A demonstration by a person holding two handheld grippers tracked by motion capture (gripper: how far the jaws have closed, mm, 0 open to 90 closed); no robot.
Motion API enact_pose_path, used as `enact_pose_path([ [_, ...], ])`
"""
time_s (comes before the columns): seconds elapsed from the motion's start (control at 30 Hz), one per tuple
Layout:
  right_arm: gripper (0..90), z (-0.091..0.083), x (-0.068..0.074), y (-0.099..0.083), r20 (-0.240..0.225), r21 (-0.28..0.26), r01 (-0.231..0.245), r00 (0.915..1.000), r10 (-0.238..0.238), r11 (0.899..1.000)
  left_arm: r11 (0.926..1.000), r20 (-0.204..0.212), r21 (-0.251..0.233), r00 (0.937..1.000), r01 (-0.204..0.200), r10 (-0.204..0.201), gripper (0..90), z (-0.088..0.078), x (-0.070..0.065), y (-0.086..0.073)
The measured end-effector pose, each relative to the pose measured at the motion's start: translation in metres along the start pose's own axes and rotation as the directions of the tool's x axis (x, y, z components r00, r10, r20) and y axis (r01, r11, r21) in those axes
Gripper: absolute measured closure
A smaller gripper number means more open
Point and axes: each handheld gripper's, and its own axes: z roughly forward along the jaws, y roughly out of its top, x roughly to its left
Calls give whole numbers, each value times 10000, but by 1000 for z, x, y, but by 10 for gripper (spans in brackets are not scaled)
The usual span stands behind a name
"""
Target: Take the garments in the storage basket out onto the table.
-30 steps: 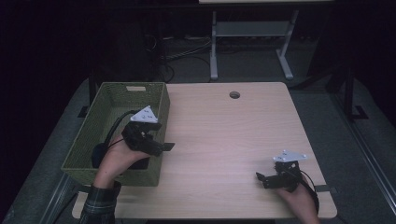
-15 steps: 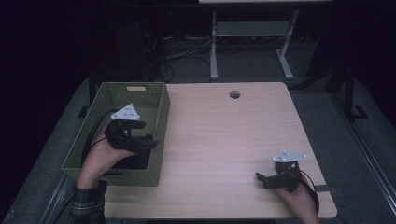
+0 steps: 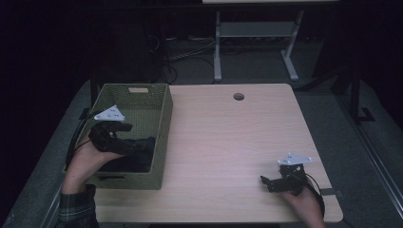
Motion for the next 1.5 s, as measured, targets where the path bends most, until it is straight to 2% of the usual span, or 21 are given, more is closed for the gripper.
enact_pose_path([
  [0.13,13,0,0,0,-4,-1,3,10000,-3,10000,9995,-299,252,9994,165,-158,143,-4,6,-6],
  [0.33,13,0,0,0,2,-6,-1,10000,1,10000,9979,-324,518,9988,393,-377,144,-8,12,-15],
  [0.47,13,0,0,0,17,-1,5,10000,-5,10000,9962,-510,737,9978,470,-433,143,-9,17,-20],
  [0.7,13,0,0,0,16,2,4,10000,-4,10000,9903,-574,1182,9961,734,-670,143,-9,23,-29],
  [1.03,13,0,0,0,6,5,16,10000,-16,10000,9781,-556,1870,9950,914,-824,143,1,31,-36],
  [1.1,13,0,0,0,3,4,19,10000,-19,10000,9732,-504,2031,9938,1078,-995,144,4,32,-38],
  [1.23,13,0,0,0,-2,4,23,10000,-23,10000,9681,-483,2269,9940,1063,-978,153,8,35,-41],
  [1.33,13,0,0,0,-3,6,20,10000,-20,10000,9660,-464,2391,9949,983,-898,187,10,36,-42],
  [1.4,13,0,0,0,-2,7,19,10000,-19,10000,9640,-537,2423,9936,1094,-992,214,12,37,-43],
  [1.5,13,0,0,0,-3,6,19,10000,-19,10000,9608,-514,2604,9951,952,-846,274,13,37,-44],
])
